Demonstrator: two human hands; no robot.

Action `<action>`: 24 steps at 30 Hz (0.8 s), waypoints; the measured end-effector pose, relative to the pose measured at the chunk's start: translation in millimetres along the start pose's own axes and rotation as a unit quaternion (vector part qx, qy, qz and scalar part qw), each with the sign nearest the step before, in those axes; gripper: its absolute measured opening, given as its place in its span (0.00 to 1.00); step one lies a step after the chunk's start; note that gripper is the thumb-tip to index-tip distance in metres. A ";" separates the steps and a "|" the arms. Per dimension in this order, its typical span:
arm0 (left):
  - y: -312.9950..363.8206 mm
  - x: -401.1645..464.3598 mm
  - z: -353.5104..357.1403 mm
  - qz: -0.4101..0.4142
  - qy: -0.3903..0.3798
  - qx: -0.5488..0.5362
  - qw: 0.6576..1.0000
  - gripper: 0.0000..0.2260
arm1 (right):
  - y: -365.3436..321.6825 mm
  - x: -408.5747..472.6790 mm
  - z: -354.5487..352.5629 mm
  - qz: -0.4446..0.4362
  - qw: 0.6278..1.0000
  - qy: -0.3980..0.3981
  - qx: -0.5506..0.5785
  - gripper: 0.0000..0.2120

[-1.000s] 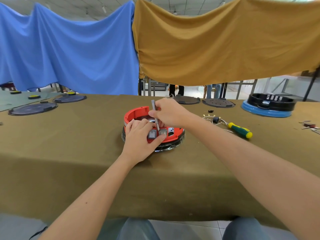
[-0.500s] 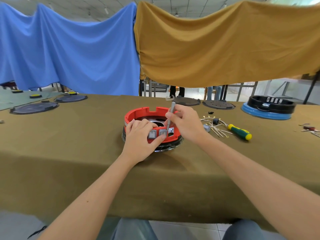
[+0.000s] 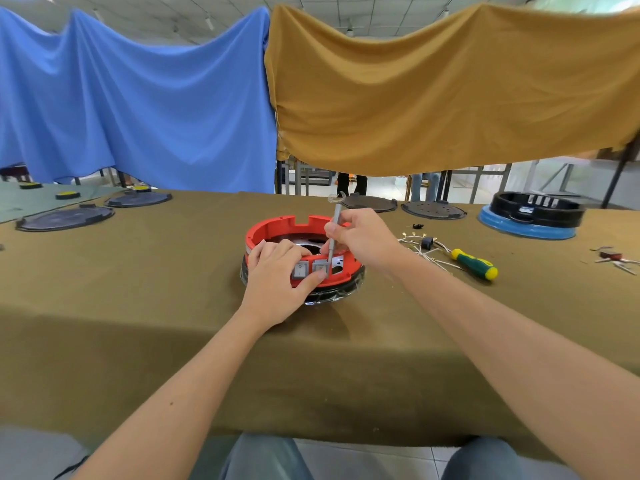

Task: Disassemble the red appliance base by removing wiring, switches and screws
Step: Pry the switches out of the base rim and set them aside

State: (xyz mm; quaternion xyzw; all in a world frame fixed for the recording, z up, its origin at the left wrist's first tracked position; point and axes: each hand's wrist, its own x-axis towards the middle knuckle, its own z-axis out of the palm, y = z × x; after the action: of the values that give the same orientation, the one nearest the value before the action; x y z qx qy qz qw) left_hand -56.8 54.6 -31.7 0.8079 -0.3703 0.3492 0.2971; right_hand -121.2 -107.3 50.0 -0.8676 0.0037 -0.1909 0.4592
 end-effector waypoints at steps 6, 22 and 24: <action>0.8 -0.7 -0.6 -0.001 -0.002 -0.003 1.000 0.23 | 10.5 -10.0 11.2 -0.032 0.996 0.082 0.007 0.06; 2.5 -1.1 -3.4 -0.012 -0.013 -0.015 1.000 0.18 | 10.7 -17.5 7.9 -0.018 0.993 0.096 0.066 0.07; 3.8 0.0 -5.1 -0.022 -0.021 -0.030 0.999 0.17 | 14.7 -24.5 6.7 -0.016 0.987 0.126 0.103 0.08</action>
State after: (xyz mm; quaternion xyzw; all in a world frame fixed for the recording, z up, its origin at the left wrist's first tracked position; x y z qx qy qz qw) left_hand -61.5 56.3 -28.0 0.8137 -0.3689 0.3145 0.3208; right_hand -139.2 -106.0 26.9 -0.7847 0.0286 -0.3055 0.5386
